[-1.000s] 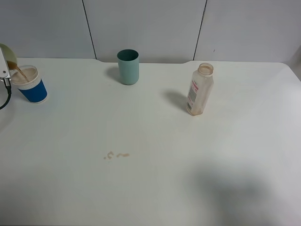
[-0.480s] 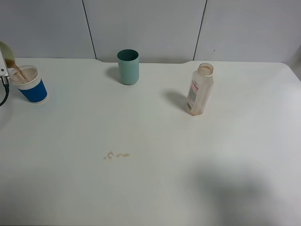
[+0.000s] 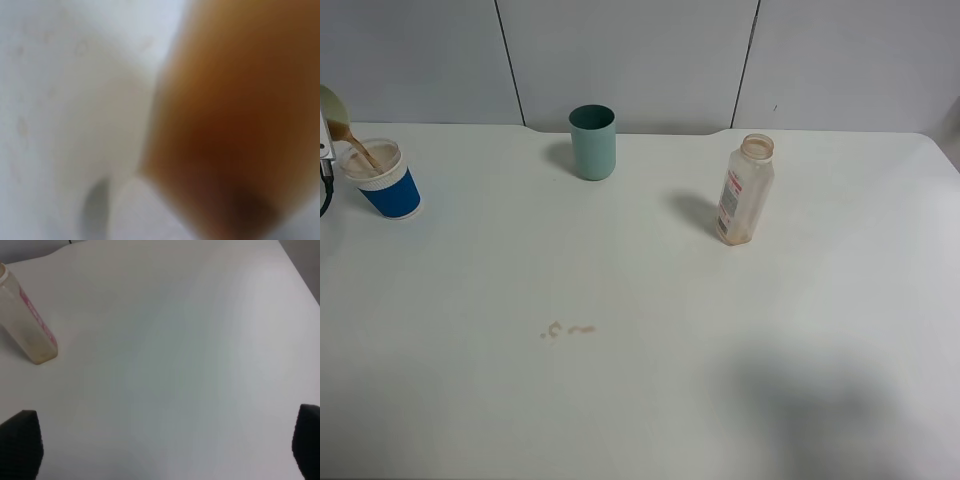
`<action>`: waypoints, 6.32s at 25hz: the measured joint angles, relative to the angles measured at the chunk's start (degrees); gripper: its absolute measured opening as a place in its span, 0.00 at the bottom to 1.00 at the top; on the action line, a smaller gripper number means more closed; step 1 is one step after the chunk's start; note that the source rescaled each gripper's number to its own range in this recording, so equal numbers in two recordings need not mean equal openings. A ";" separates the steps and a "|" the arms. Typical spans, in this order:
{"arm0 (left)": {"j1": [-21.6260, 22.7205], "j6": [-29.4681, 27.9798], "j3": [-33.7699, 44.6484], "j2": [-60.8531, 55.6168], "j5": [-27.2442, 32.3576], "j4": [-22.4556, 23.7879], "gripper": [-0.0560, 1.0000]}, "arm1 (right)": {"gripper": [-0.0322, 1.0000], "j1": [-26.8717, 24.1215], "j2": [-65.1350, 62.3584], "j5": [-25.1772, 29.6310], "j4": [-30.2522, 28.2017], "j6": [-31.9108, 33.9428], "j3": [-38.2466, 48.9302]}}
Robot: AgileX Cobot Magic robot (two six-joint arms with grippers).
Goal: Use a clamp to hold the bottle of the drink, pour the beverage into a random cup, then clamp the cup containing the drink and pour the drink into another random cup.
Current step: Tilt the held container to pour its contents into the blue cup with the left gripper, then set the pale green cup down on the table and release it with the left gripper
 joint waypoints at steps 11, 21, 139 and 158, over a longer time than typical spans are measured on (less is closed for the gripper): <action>0.00 2.39 -0.10 0.00 0.90 0.00 0.06 | 1.00 0.00 0.00 0.00 0.00 0.00 0.00; 0.00 2.82 -0.10 0.00 1.16 0.17 0.06 | 1.00 0.00 0.00 0.00 0.00 0.00 0.00; 4.81 -14.78 18.64 -28.82 -10.70 -48.72 0.06 | 1.00 0.00 0.00 0.00 0.00 0.00 0.00; 4.81 -12.71 41.26 -34.12 -35.98 -66.07 0.06 | 1.00 0.00 0.00 0.00 0.00 0.00 0.00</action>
